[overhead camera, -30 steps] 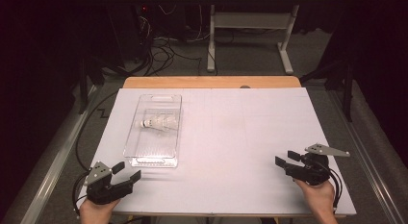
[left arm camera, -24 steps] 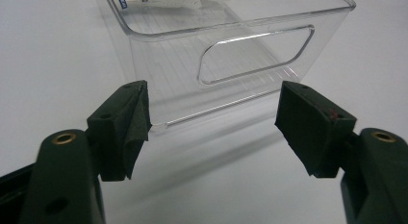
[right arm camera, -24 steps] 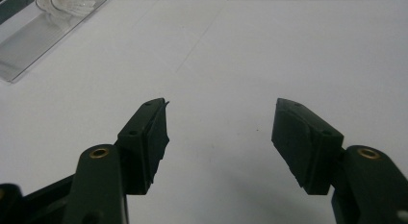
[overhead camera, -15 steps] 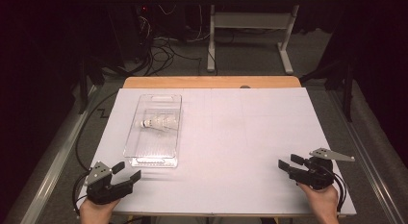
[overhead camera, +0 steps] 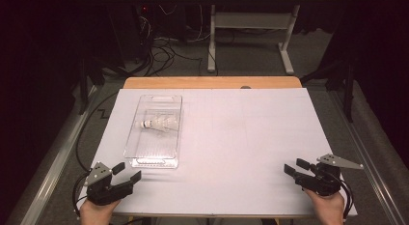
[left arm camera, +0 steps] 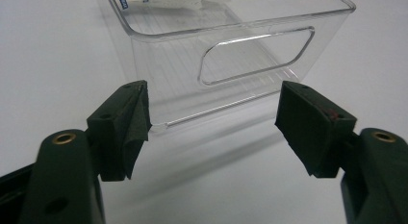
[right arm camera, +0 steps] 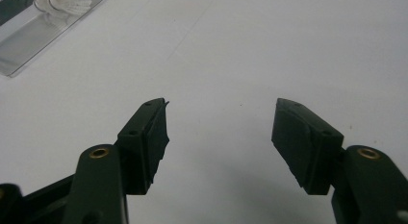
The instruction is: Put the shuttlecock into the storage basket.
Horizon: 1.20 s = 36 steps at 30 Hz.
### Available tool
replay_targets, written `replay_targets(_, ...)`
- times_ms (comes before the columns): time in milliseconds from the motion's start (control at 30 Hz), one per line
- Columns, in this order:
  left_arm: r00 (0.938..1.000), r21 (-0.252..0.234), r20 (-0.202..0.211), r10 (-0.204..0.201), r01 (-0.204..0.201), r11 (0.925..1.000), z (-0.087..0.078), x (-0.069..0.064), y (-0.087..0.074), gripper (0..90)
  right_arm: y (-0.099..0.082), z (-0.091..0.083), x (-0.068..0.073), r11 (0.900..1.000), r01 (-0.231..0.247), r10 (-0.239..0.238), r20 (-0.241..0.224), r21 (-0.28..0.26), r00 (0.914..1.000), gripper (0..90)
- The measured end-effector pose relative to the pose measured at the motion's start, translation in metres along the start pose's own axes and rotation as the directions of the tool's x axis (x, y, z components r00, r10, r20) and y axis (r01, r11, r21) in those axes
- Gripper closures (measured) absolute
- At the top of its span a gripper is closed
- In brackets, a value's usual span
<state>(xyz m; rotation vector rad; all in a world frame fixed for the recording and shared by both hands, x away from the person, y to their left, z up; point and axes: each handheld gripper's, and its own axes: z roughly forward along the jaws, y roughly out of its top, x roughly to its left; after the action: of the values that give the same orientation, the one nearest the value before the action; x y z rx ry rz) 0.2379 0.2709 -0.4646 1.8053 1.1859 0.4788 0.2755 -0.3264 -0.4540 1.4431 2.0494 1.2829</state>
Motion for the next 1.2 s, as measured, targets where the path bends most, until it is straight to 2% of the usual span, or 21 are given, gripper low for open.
replay_targets(267,1.0000,-0.003,-0.004,-0.004,0.004,1.0000,-0.001,0.001,0.000,29.0,-0.007,-0.005,-0.003,0.9996,-0.022,0.022,-0.010,-0.017,0.9997,36.7)
replay_targets(633,0.9999,-0.007,0.000,-0.014,0.014,0.9999,-0.001,0.003,0.000,29.0,-0.017,-0.011,-0.006,0.9993,-0.003,0.003,0.011,-0.037,0.9999,33.5)
replay_targets(767,0.9996,-0.009,0.007,-0.027,0.027,0.9996,-0.001,0.005,0.000,29.0,-0.021,-0.015,-0.008,0.9986,-0.002,0.003,0.020,-0.053,0.9998,33.1)
replay_targets(1200,0.9995,-0.007,0.006,-0.032,0.032,0.9995,-0.001,0.005,0.000,29.0,-0.032,-0.023,-0.014,0.9965,0.000,0.003,0.042,-0.083,0.9991,32.5)
